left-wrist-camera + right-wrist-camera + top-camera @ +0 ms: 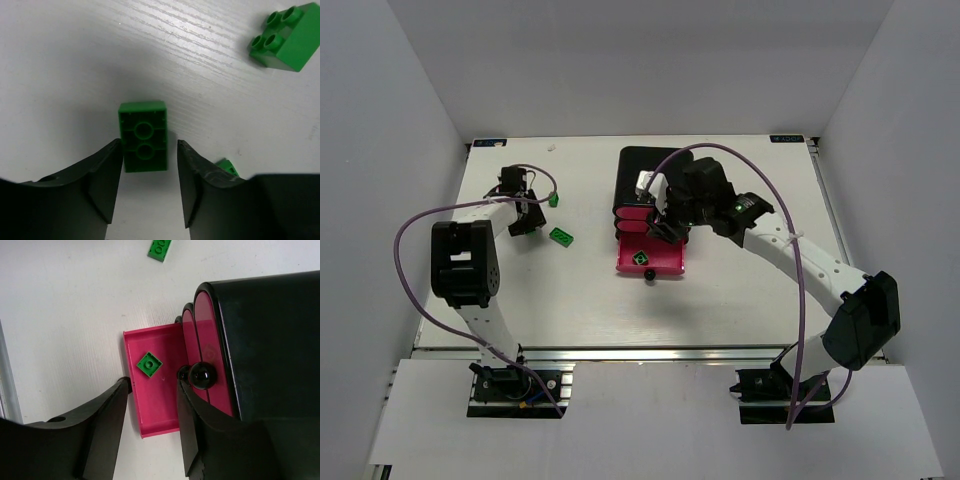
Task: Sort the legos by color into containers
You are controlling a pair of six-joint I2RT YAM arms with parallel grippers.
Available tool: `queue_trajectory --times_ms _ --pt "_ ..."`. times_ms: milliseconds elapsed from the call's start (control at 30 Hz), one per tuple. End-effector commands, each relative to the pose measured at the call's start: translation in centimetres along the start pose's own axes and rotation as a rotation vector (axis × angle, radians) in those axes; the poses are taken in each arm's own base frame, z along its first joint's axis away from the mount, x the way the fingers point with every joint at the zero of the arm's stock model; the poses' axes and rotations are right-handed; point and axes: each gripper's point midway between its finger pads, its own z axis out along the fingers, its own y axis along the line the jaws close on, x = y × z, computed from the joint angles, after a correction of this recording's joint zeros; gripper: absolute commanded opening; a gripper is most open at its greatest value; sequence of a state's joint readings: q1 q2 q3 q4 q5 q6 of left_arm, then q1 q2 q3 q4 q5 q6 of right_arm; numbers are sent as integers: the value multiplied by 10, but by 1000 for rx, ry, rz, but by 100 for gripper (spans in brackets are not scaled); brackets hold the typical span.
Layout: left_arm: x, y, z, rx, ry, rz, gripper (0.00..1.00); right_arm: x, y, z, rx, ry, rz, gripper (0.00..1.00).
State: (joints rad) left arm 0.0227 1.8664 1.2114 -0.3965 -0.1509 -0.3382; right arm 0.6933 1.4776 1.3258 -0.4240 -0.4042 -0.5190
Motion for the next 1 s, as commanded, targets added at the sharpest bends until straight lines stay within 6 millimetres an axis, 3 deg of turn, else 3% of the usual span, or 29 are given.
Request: queue_trajectory --times_ms 0,167,300,333,367,400,433,467,533,600,633,667,733,767,833,967 --pt "-15 -4 -1 18 -29 -2 55 -20 -7 -15 13 -45 -26 50" --pt "-9 -8 0 39 -11 -7 37 -22 -11 -19 25 -55 -17 49" --pt "-11 -18 -16 114 -30 -13 29 -25 -17 -23 50 -65 11 50" --pt "-22 -32 -34 183 -76 -5 28 -25 -18 -23 59 -66 17 54" --pt "-18 -42 -44 239 -79 12 27 -28 -21 -27 74 -76 20 64" --pt "-19 -55 -59 309 -100 44 27 -30 -22 -28 86 -88 24 89" --pt "-28 -78 -92 472 -153 61 26 -27 -23 -29 97 -83 29 89" --pt "-12 -89 -104 559 -138 76 25 -30 -24 -33 108 -98 26 89" --pt "-1 -119 -143 768 -149 111 24 -26 -24 -33 121 -108 24 89" --pt "24 -132 -174 896 -125 125 23 -25 -26 -36 137 -119 33 89" --pt "32 -140 -184 957 -122 142 23 -23 -26 -36 133 -116 53 87" --pt "56 -150 -198 1036 -64 154 22 -22 -29 -36 137 -116 70 70" --pt "75 -158 -209 1094 -15 169 21 -22 -31 -36 131 -120 107 43" --pt "80 -160 -215 1104 -8 165 21 -21 -34 -37 136 -119 120 22" --pt "94 -167 -222 1115 25 173 21 -21 -38 -36 139 -121 145 14" --pt "109 -177 -230 1126 70 153 21 -17 -42 -37 145 -115 170 16"
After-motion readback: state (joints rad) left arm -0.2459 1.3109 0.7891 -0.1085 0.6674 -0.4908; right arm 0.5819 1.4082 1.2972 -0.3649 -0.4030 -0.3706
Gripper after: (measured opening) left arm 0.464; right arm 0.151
